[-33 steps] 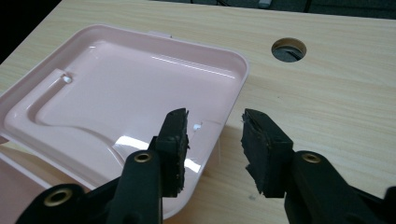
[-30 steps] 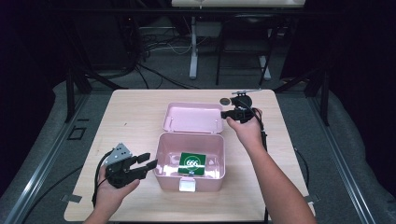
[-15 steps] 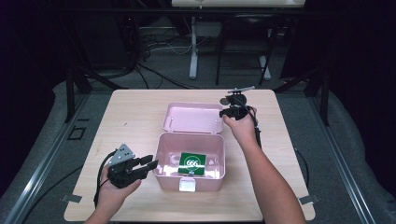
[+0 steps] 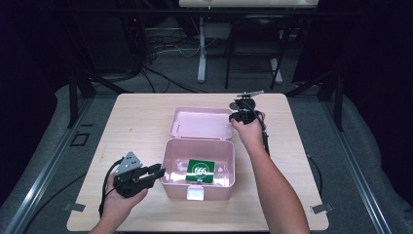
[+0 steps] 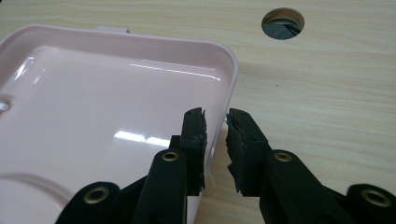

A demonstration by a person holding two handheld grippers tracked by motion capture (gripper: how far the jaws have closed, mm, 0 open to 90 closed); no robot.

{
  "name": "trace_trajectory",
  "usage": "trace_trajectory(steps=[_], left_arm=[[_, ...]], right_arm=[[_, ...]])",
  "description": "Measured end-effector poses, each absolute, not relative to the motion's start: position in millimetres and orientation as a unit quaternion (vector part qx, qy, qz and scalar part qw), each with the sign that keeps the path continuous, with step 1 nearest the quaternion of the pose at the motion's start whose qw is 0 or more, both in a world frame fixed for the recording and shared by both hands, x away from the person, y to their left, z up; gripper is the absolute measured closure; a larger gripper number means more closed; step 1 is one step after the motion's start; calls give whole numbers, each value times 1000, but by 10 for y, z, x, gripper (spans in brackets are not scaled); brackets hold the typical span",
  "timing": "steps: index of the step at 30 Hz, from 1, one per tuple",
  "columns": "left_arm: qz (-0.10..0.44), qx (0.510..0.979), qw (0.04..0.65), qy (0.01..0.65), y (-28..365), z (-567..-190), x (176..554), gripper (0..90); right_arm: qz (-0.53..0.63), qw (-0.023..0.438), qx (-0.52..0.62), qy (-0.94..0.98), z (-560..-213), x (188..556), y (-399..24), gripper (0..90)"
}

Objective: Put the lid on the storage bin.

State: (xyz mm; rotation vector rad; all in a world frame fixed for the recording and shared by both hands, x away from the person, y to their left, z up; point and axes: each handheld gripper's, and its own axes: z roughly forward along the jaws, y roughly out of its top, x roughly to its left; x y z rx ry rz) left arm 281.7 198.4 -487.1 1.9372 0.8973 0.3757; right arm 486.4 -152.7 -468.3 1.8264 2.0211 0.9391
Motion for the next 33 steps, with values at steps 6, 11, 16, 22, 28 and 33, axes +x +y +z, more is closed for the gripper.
trace_trajectory(steps=[6, 11, 16, 22, 28, 33], left_arm=[[156, 790, 468, 365, 1980, -4872, 2809, 724], [157, 789, 468, 365, 1978, -4872, 2808, 725], [155, 789, 468, 366, 1981, -4870, 2803, 725], [156, 790, 469, 364, 1978, -4870, 2781, 723], [157, 790, 469, 363, 1978, -4871, 2774, 720], [155, 788, 471, 364, 1980, -4874, 2776, 720]], right_arm=[[320, 126, 629, 697, -4713, 4905, -1509, 767], [313, 126, 633, 697, -4745, 4937, -1500, 767], [303, 125, 633, 701, -4757, 4970, -1480, 782], [295, 121, 632, 706, -4775, 5019, -1424, 796], [296, 123, 635, 703, -4776, 5037, -1397, 822], [301, 127, 635, 700, -4738, 5016, -1397, 828]])
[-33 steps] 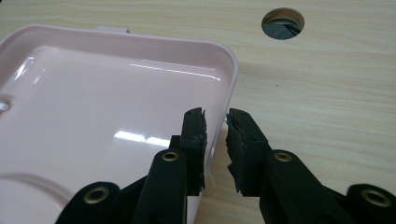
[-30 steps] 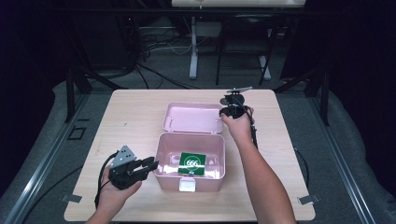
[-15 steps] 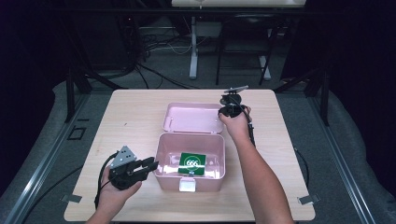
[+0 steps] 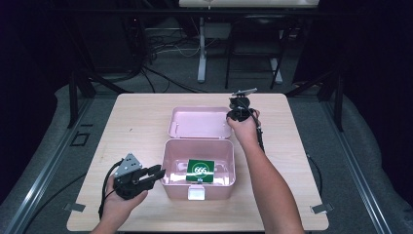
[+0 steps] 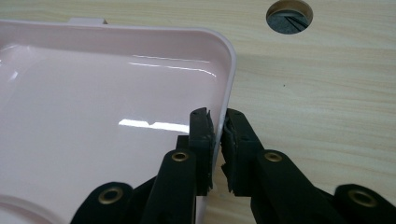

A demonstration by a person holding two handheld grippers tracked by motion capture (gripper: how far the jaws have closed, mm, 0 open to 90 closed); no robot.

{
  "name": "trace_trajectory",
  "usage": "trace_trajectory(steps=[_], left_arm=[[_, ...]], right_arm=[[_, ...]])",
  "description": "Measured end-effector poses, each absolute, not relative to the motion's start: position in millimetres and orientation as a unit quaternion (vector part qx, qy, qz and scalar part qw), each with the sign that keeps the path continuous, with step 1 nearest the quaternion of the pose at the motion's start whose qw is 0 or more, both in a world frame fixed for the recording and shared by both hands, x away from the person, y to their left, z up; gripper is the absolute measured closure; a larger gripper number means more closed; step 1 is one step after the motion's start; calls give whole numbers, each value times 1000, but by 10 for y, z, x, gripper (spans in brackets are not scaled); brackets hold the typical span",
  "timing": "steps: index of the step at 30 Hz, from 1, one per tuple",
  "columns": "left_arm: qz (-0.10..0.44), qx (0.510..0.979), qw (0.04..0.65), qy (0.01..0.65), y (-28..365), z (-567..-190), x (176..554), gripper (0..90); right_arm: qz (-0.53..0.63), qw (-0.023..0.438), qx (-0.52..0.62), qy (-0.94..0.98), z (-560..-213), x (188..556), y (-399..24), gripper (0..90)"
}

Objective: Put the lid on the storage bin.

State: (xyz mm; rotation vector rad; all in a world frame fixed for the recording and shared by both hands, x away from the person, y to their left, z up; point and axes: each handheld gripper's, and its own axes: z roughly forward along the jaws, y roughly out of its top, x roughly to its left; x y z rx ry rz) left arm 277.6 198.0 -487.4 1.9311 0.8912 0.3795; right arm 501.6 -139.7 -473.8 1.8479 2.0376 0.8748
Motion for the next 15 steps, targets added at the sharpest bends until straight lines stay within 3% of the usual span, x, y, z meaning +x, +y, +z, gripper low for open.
trace_trajectory(steps=[15], left_arm=[[156, 786, 473, 366, 1973, -4880, 2775, 720]], right_arm=[[314, 144, 629, 696, -4637, 4951, -1403, 841]])
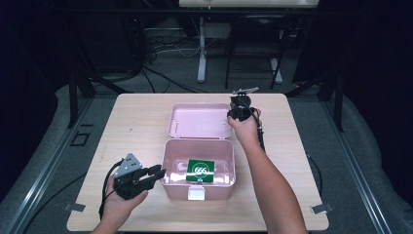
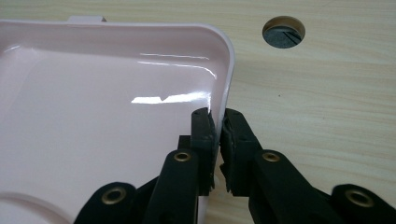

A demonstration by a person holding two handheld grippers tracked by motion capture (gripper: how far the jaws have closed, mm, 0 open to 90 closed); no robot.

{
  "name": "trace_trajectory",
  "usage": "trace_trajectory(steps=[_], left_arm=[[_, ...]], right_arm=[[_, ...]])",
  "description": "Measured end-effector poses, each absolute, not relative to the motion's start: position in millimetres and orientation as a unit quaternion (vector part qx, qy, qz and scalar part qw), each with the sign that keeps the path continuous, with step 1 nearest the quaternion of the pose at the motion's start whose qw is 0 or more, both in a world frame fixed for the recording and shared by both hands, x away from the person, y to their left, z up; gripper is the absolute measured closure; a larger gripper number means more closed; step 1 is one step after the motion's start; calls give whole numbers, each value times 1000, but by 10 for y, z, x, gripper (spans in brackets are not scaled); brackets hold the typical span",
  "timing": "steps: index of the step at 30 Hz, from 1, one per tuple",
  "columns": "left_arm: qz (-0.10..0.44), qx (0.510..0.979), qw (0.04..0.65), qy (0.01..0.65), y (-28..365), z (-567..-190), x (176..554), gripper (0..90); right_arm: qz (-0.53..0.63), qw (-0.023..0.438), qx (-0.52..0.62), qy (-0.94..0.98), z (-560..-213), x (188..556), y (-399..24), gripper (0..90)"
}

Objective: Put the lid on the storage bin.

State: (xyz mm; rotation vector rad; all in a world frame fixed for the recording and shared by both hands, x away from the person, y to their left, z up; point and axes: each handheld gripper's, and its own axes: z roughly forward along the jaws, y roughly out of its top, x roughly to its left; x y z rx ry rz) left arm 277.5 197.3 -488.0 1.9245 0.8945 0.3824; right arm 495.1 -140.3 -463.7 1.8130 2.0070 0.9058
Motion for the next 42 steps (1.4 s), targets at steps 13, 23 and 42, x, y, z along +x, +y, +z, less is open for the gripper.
trace_trajectory(steps=[13, 23, 42], left_arm=[[157, 785, 473, 368, 1969, -4885, 2779, 716], [156, 784, 474, 370, 1968, -4887, 2775, 716], [158, 783, 475, 370, 1963, -4889, 2775, 716]], right_arm=[[340, 162, 619, 690, -4481, 4864, -1418, 854], [355, 184, 603, 690, -4330, 4753, -1419, 862], [391, 207, 577, 686, -4139, 4519, -1456, 870]])
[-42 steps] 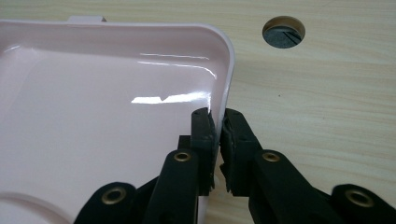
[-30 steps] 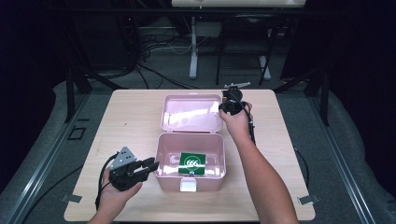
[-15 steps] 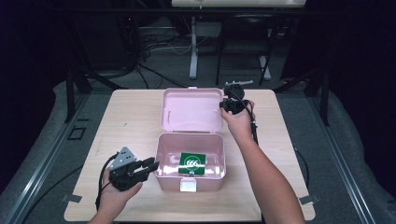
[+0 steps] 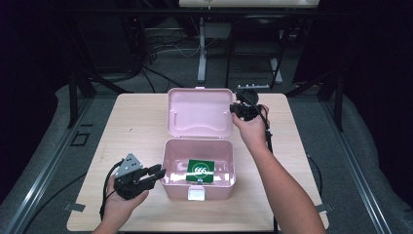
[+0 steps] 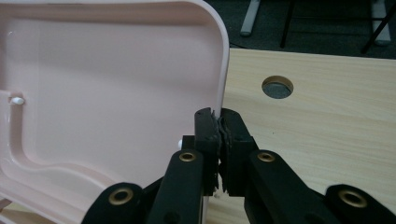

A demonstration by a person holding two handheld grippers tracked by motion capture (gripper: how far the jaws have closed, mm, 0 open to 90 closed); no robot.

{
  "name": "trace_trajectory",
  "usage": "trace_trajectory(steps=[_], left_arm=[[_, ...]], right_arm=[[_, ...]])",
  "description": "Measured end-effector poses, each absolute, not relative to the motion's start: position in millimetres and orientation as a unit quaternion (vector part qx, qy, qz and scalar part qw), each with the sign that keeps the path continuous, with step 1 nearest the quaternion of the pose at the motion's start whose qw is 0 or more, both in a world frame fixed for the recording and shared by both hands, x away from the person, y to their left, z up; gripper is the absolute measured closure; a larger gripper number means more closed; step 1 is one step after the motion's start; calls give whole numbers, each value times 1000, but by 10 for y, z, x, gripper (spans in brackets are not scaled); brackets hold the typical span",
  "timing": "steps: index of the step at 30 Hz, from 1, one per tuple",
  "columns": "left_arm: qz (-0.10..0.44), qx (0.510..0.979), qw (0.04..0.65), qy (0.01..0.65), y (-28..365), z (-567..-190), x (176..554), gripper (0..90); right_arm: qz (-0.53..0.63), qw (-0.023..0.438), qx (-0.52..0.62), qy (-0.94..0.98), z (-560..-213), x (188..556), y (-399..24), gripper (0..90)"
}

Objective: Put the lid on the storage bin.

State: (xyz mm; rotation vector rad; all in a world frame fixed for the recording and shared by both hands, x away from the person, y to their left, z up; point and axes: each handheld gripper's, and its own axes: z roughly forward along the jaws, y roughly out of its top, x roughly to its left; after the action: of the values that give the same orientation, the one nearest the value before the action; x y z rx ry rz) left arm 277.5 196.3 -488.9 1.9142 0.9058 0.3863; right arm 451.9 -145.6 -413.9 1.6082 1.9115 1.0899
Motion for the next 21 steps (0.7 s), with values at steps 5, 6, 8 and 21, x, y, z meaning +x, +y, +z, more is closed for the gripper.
trace_trajectory(steps=[5, 6, 8, 21], left_arm=[[158, 783, 474, 371, 1962, -4889, 2776, 716], [158, 783, 474, 371, 1961, -4890, 2775, 716], [158, 783, 474, 371, 1962, -4890, 2775, 716], [159, 782, 474, 371, 1961, -4891, 2776, 715]], right_arm=[[404, 210, 568, 686, -4104, 4443, -1478, 874], [405, 210, 568, 685, -4098, 4431, -1481, 874], [409, 213, 566, 683, -4086, 4399, -1483, 874], [429, 231, 542, 685, -4009, 4173, -1502, 877]])
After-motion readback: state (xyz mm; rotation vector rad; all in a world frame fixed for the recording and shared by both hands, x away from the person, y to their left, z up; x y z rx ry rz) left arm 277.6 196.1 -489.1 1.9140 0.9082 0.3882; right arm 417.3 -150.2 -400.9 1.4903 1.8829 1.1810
